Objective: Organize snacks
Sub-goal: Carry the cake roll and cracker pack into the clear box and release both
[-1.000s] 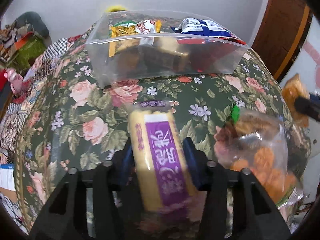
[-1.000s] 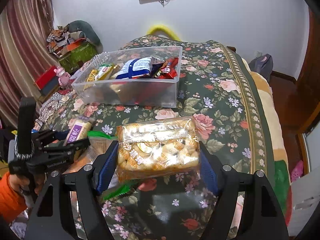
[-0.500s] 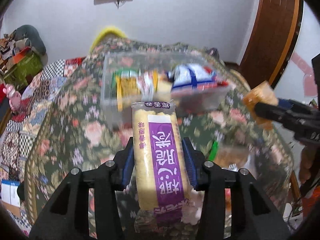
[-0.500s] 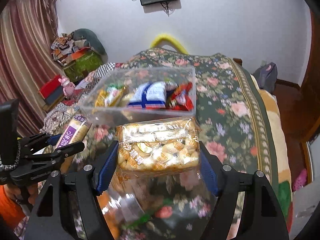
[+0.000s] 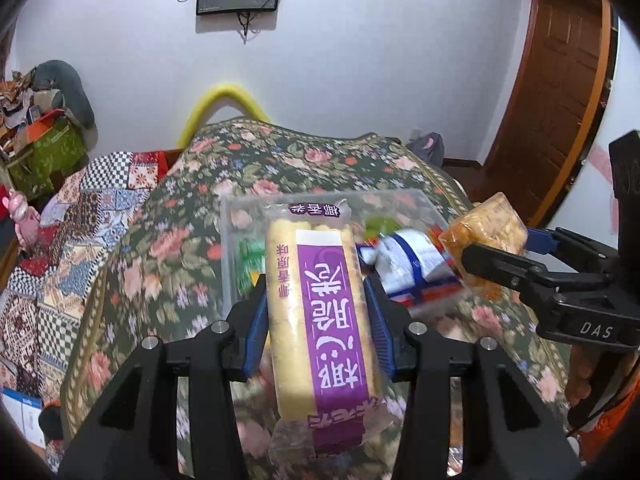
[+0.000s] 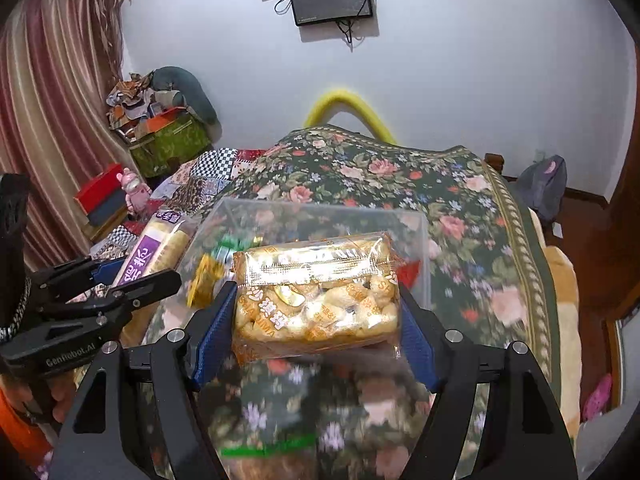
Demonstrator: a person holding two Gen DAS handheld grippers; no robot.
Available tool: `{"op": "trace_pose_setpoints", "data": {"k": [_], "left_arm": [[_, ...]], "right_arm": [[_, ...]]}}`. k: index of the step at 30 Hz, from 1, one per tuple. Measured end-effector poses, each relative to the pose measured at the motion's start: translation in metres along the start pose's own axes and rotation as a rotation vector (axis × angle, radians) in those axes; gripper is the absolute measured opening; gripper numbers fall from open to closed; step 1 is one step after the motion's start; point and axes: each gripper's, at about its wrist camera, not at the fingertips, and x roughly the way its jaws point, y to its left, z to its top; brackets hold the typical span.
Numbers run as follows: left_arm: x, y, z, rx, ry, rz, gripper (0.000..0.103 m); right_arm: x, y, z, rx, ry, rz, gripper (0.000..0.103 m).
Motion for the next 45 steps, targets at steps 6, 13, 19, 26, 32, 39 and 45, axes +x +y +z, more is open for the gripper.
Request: {"op": "trace_pose_setpoints", "data": {"k": [6, 13, 19, 26, 32, 39, 45], "left_arm": [[0.028, 0.013, 0.018, -0.012, 0.015, 0.012, 0.045], [0.061, 0.024, 0.030, -0.015, 0.041, 0.021, 0.045], [0.079, 0.031, 0.032, -0.029, 0.057, 0.033, 0.045], [0.086, 0.035, 0.029, -0.049, 0.078, 0.013, 0.046], [0.066, 0.027, 0.027, -0.020, 0.054, 0.017, 0.048], [0.023, 0.013, 0.013, 0.013, 0.022, 0.013, 0.051], [-0.006, 0.003, -0.012, 0.020, 0.032, -0.016, 0.055]], "right_arm": [[0.034, -0.004, 0.020, 0.017, 0.045, 0.015, 0.072], [0.070, -0.002, 0.031, 0.014, 0.095, 0.027, 0.072], [0.089, 0.003, 0.032, 0.000, 0.127, 0.016, 0.072], [0.093, 0.000, 0.032, 0.012, 0.139, 0.014, 0.075], [0.075, 0.005, 0.034, 0.003, 0.113, 0.026, 0.076], [0.025, 0.012, 0.017, -0.047, 0.046, 0.015, 0.076], [-0.008, 0.011, -0.015, -0.058, 0.037, 0.003, 0.076]]}}
